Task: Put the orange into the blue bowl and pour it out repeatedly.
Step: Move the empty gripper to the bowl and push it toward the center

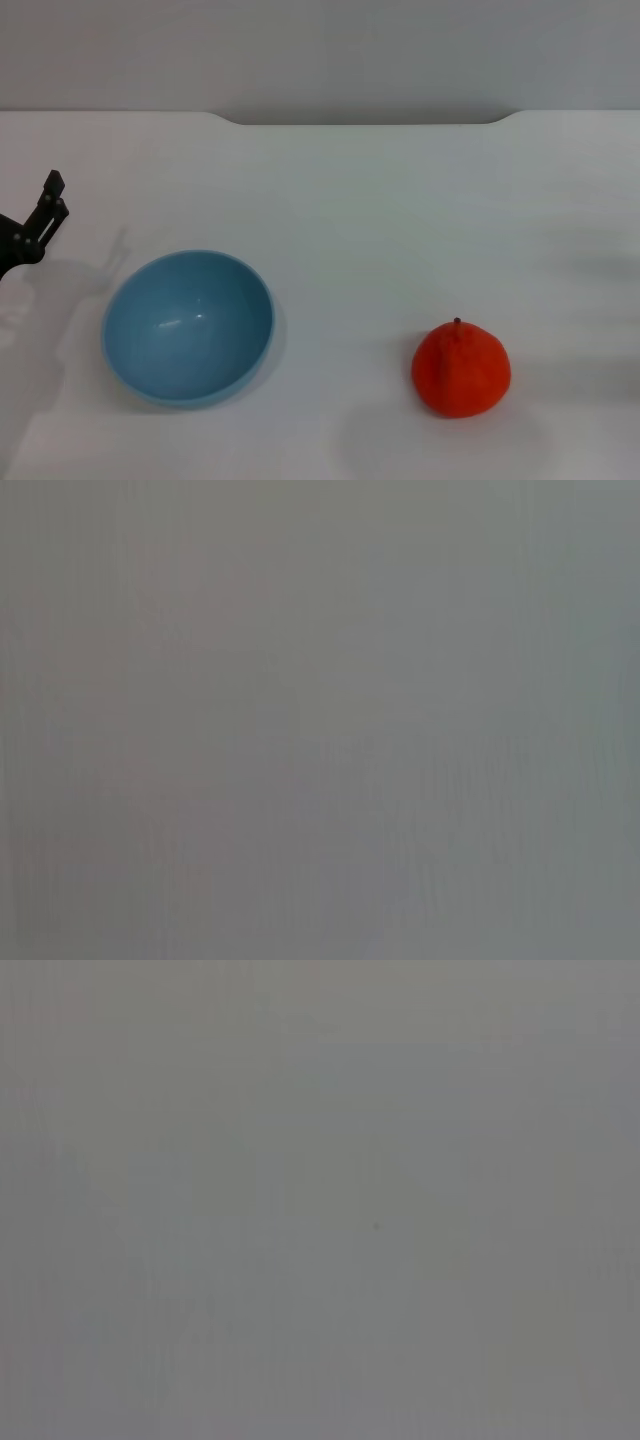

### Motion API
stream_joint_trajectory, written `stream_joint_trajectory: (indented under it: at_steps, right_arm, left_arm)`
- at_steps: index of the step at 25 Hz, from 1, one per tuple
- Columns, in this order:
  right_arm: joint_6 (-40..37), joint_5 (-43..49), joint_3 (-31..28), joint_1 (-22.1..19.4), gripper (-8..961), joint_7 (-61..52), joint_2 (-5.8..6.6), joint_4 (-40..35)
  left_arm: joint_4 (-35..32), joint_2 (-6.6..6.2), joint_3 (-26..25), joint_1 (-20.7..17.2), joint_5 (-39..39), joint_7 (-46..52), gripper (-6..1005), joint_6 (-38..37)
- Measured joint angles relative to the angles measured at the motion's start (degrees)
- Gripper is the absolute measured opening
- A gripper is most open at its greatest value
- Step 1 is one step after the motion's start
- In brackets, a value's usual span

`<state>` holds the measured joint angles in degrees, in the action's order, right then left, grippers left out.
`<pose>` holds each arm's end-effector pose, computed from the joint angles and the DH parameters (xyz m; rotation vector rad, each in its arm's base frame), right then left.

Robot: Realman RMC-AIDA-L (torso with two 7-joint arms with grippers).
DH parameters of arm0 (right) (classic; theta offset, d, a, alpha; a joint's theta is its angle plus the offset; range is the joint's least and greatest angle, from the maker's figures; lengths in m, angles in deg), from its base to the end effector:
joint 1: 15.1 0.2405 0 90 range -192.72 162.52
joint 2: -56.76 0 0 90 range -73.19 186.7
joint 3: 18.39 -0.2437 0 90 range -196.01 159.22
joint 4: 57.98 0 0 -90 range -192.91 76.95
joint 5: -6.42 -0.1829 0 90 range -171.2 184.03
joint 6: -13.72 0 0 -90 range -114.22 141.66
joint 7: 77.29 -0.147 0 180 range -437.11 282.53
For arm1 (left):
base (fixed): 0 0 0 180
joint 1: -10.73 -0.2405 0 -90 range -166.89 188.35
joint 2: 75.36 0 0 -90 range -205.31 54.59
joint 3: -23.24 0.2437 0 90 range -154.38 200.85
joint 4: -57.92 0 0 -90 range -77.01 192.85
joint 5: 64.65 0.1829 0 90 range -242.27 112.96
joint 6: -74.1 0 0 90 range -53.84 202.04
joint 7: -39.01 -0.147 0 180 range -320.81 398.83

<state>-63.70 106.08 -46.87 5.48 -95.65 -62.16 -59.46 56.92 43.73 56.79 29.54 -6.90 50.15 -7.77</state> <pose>0.3526 0.2746 0.0632 -1.3013 0.6061 0.7170 -0.3212 0.2652 0.0234 -1.6541 -0.3867 -0.6831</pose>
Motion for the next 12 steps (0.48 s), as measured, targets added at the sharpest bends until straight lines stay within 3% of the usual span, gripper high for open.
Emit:
stream_joint_trajectory:
  at_steps: [12]
  right_arm:
    - [0.04,0.00,0.32,0.32,575,0.00,0.00,-0.01]
  left_arm:
    - [0.26,0.00,-0.14,0.15,-0.04,2.60,798,0.03]
